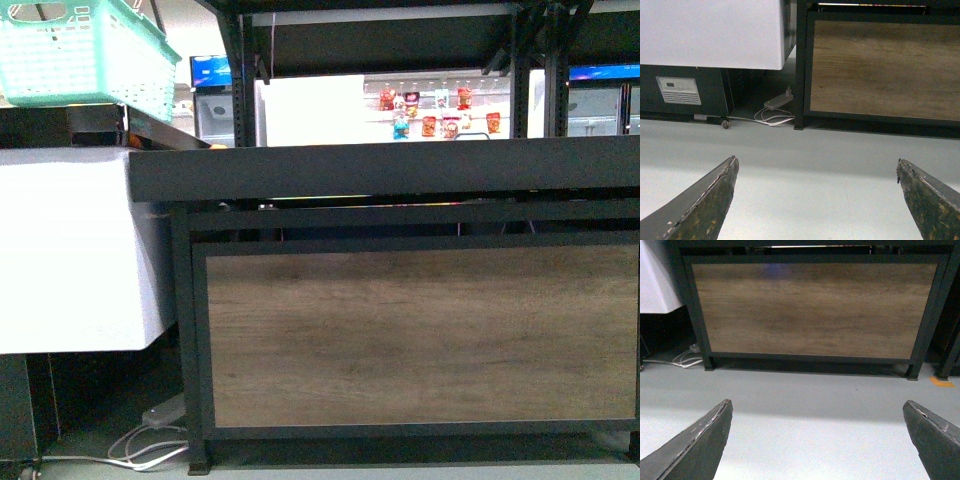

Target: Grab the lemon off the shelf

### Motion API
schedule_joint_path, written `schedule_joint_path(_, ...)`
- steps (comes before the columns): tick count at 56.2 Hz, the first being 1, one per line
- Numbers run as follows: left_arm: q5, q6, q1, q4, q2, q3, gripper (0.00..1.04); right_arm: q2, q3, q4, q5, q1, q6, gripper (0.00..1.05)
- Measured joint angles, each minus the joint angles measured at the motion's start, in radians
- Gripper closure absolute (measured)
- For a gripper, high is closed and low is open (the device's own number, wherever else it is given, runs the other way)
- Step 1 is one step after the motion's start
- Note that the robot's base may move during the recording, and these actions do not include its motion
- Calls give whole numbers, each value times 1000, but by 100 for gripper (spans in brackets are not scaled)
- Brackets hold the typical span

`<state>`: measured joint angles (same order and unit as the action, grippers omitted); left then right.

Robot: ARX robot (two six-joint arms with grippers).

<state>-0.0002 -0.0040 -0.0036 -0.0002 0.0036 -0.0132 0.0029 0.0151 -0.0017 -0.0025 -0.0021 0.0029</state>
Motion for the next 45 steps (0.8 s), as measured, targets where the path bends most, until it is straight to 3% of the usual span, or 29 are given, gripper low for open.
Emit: schedule_joint_path(45, 0, 0, 0, 0, 0, 0, 8, 0, 0, 0, 0, 0, 0, 2)
